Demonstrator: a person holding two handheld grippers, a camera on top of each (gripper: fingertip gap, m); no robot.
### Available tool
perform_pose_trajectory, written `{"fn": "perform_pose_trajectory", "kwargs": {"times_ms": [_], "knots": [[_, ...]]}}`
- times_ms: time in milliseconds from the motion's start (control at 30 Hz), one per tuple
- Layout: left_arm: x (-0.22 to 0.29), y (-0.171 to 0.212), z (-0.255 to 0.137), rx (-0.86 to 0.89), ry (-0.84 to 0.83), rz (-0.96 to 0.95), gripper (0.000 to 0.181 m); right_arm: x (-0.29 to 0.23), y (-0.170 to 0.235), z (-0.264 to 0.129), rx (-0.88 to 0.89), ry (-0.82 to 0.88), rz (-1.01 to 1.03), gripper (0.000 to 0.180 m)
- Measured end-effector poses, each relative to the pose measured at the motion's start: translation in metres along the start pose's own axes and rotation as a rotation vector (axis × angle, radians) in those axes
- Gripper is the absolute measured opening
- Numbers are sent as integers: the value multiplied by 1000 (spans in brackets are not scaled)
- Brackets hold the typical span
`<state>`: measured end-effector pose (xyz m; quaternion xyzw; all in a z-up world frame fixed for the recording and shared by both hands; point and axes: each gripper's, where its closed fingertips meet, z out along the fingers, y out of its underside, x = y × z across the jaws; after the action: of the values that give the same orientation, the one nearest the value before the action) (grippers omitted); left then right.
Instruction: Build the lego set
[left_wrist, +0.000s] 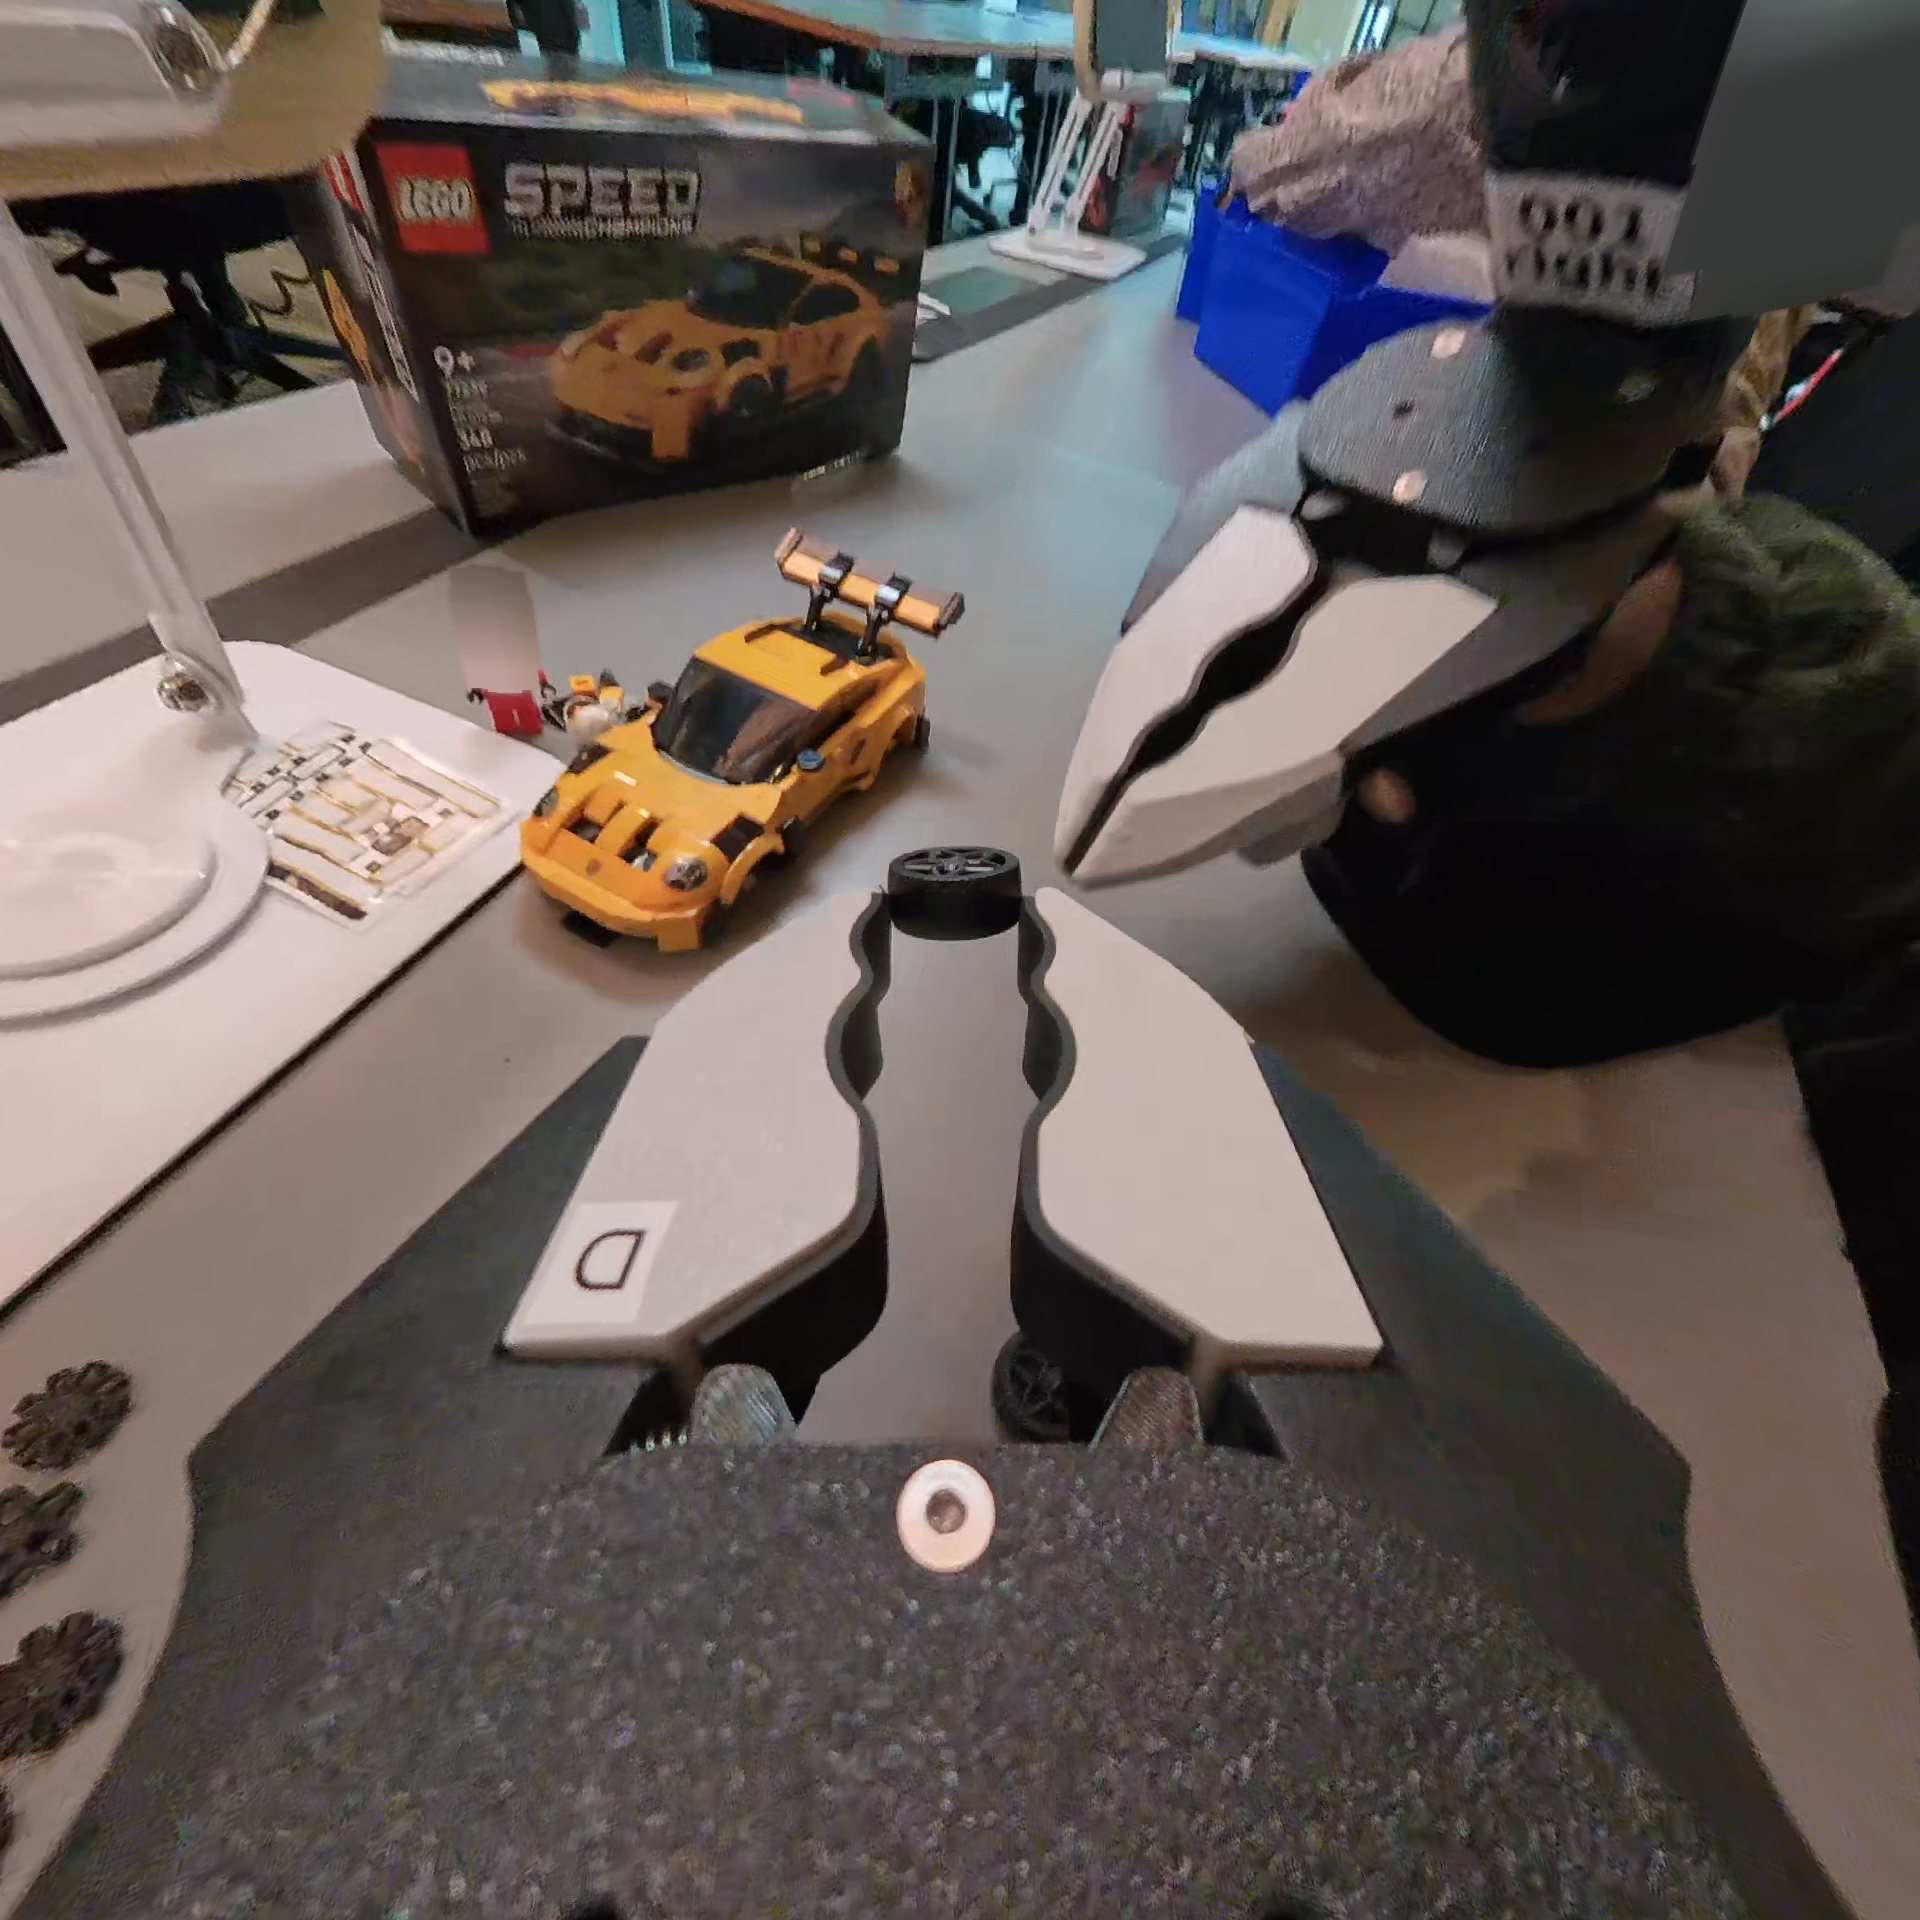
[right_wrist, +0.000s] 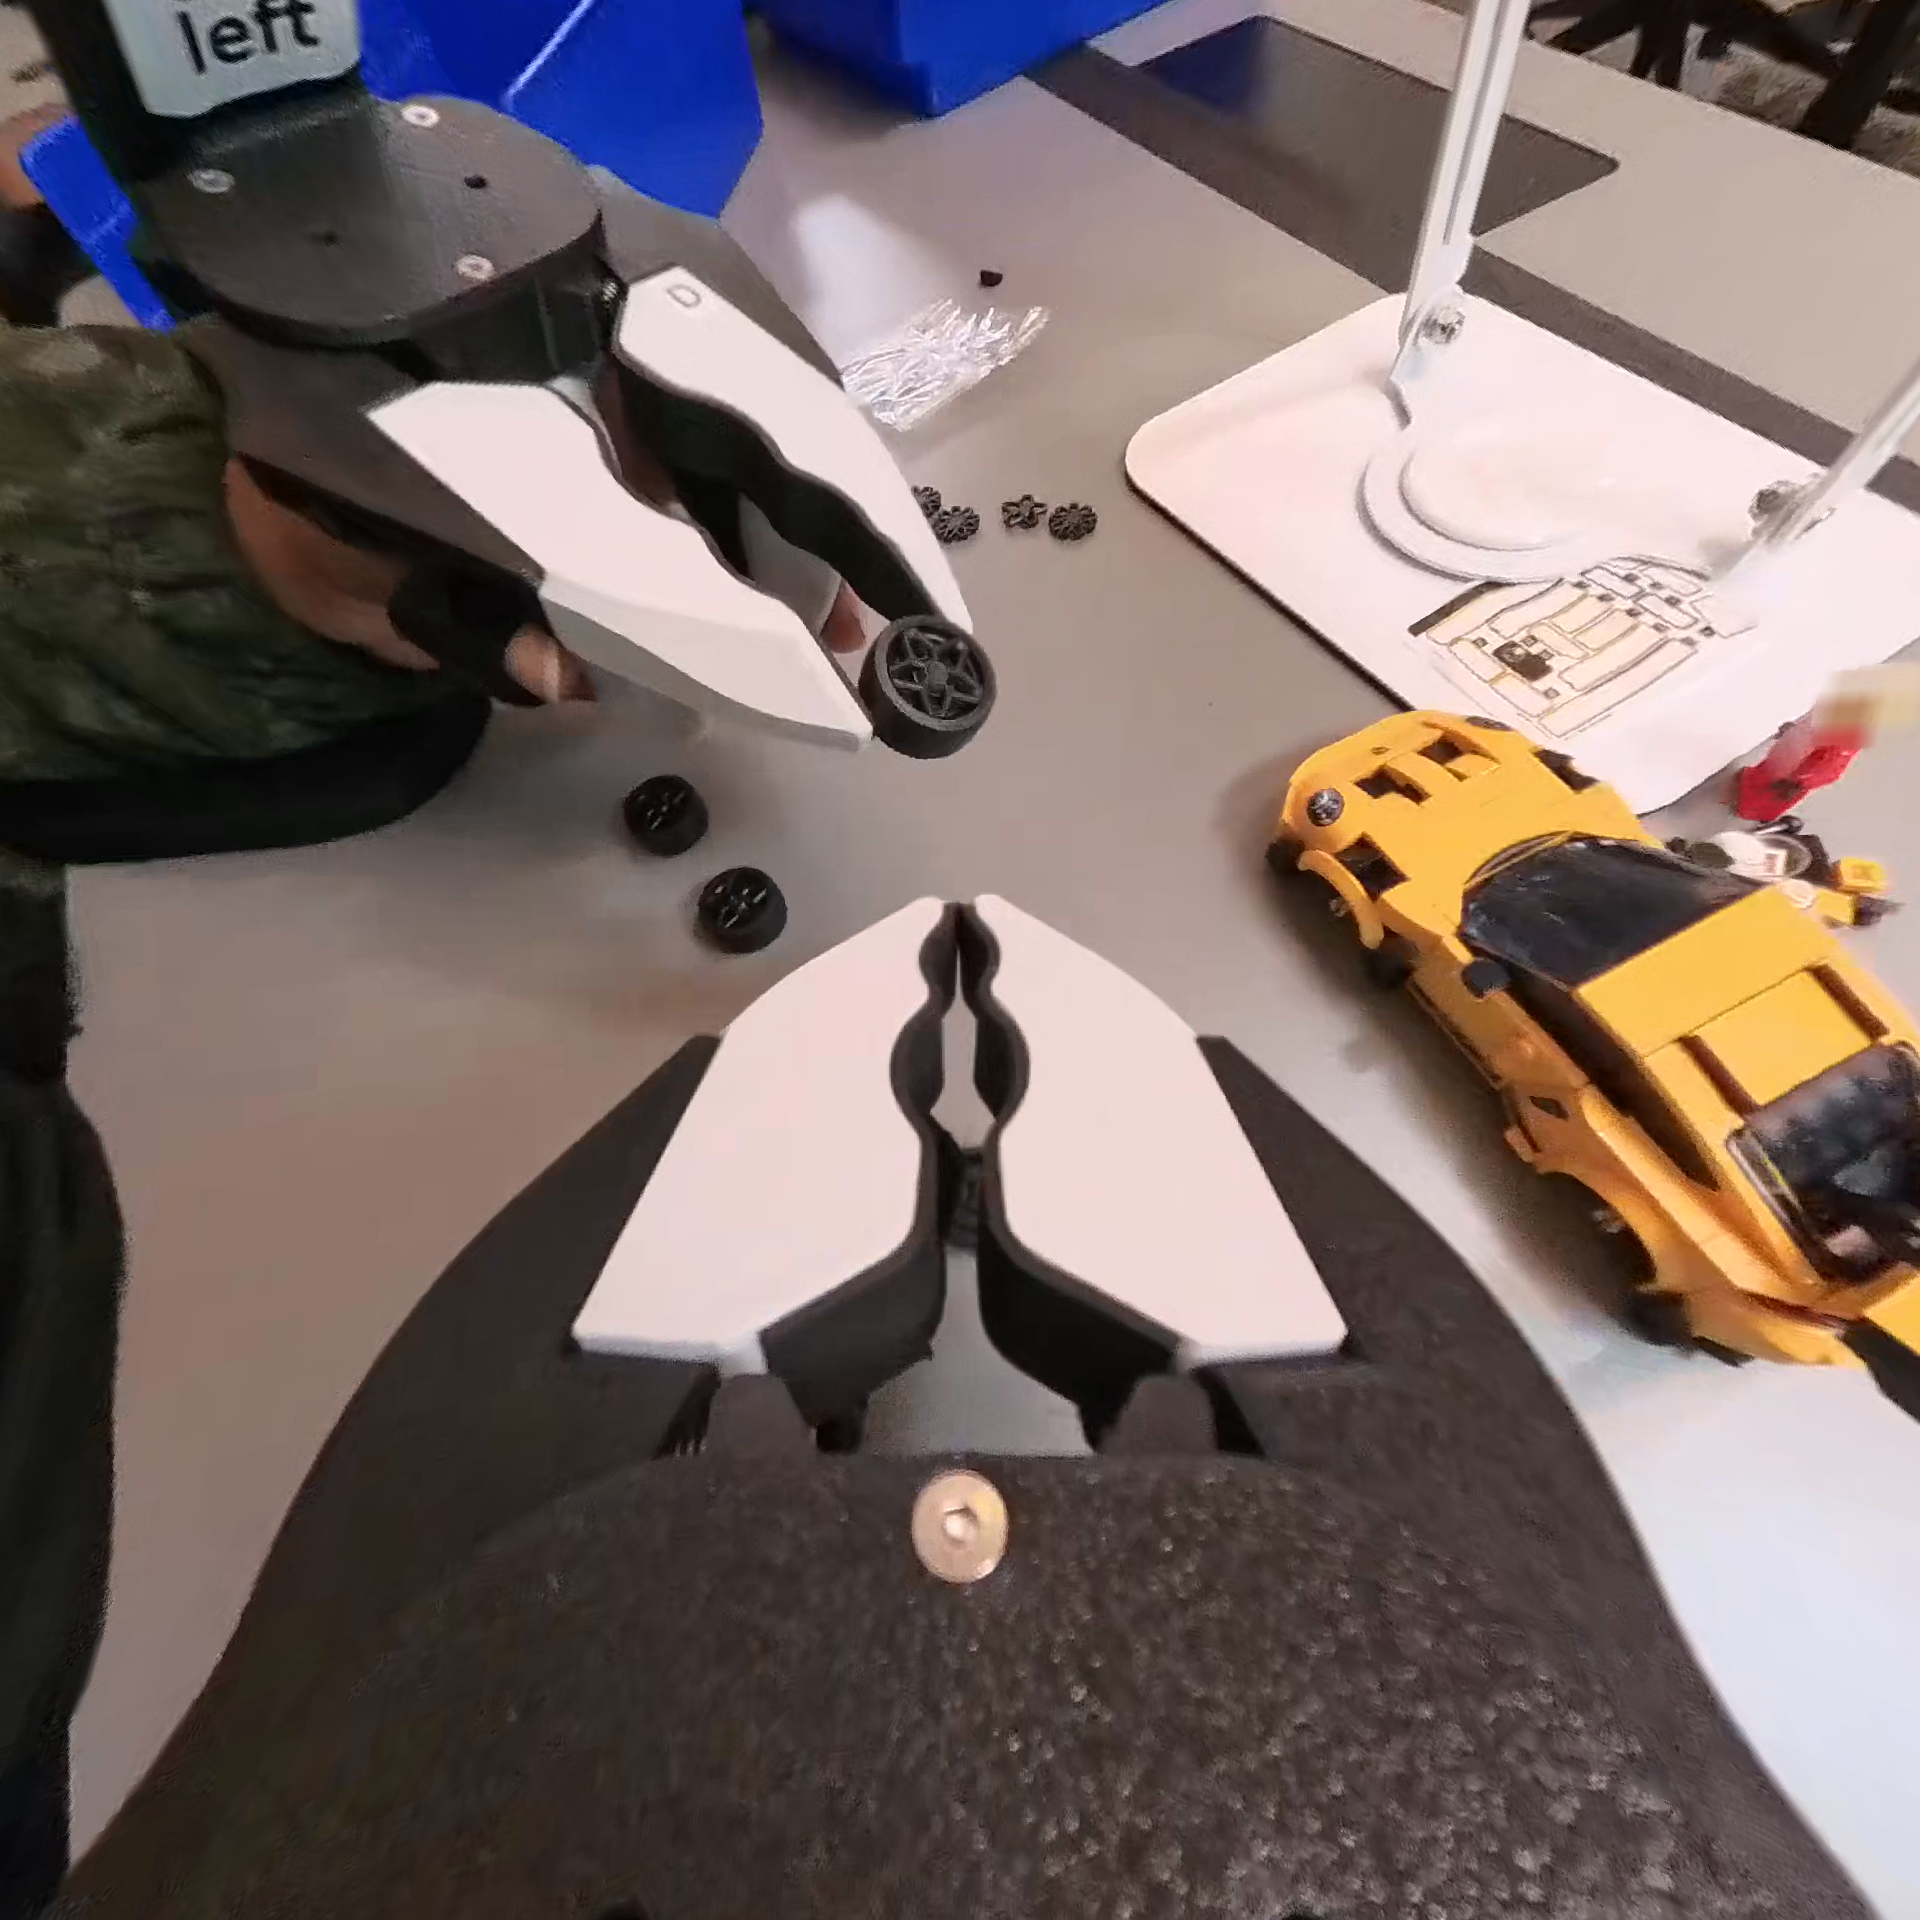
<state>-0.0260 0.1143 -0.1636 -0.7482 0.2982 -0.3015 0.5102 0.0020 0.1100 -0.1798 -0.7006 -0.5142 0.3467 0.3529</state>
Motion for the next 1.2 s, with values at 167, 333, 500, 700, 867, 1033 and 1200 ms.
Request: {"fn": "perform_pose_trajectory", "kwargs": {"times_ms": [167,333,500,700,867,1033,1200], "knots": [[7,-27,-4,103,-52,-84,23,-14,-4,13,10,4,82,0],[24,-50,-6,194,-26,-174,23,-20,-1,25,-13,20,144,0],[36,-54,-1,196,4,-225,23,-22,3,31,-38,48,149,0],[43,-53,3,190,45,-292,23,-20,5,33,-42,64,141,0],[45,-51,5,185,75,-334,23,-18,5,34,-41,78,131,0],[46,-50,5,180,106,-379,23,-17,6,34,-45,81,124,0],[47,-51,4,190,197,-568,23,-17,9,36,-59,85,125,0]]}}
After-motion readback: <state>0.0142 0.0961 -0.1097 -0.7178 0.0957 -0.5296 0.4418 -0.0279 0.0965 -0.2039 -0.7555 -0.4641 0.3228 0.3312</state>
